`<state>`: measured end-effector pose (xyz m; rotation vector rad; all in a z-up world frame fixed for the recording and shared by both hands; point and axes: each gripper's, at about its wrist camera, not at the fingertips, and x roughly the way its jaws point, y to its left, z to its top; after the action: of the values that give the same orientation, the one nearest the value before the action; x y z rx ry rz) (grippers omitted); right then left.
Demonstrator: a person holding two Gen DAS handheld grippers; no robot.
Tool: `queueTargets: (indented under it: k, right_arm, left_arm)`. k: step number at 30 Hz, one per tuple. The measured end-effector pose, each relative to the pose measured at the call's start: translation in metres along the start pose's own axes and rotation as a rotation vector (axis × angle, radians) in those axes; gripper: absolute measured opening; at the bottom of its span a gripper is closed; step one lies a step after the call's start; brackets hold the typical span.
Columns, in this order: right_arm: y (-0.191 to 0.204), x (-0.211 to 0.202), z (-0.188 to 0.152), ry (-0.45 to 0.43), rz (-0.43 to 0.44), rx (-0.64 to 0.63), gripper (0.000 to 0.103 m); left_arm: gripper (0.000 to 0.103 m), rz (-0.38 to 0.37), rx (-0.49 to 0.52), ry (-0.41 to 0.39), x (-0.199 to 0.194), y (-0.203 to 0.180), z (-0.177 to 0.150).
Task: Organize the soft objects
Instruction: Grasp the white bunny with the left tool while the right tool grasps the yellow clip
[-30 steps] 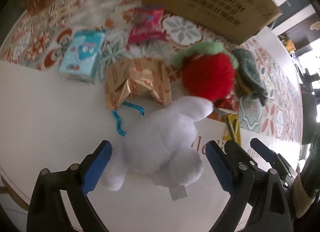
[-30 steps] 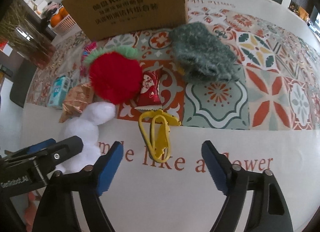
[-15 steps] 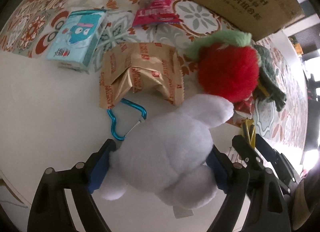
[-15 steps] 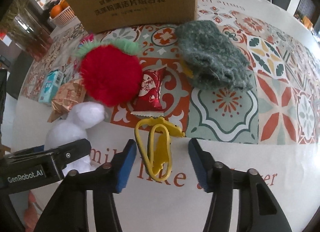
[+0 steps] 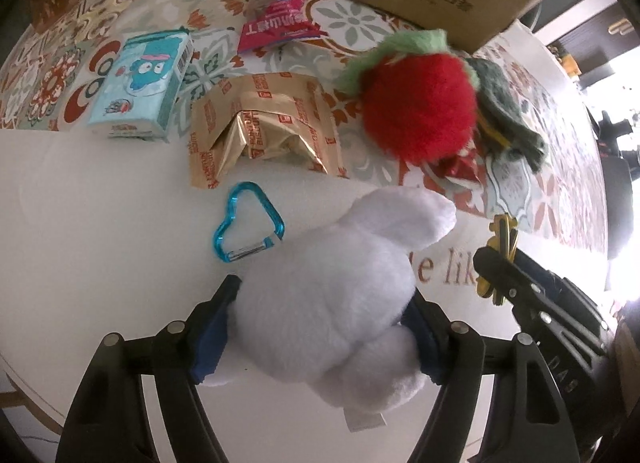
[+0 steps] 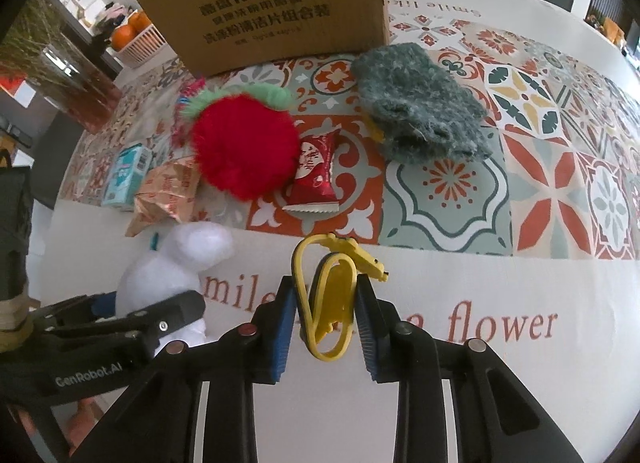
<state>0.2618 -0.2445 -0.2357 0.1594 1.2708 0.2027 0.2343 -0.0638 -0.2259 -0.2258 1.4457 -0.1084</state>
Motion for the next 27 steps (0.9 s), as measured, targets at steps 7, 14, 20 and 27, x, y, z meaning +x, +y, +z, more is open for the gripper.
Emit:
queueTargets:
  k: [7,14,20,27]
  right_arm:
    - [0.005,-0.025,-0.002,-0.038,0.006,0.005,0.031]
    - [0.02,-0.056,0.01,-0.118,0.018,-0.002,0.031]
    - [0.032,-0.083,0.028,-0.203,0.026,-0.013,0.031]
    - [0.044,-0.107,0.051,-0.296,0.03,-0.019,0.031]
  left_arm:
    - [0.076,-0.004,0.052,-0.095,-0.04,-0.003,-0.01]
    - [0.076,0.022,0.107,-0.245,-0.082,0.001,0.002]
    - [0.076,0.019,0.149,-0.343,-0.108,-0.002,0.025]
    - [0.076,0.008,0.194,-0.428,-0.136,-0.007,0.05]
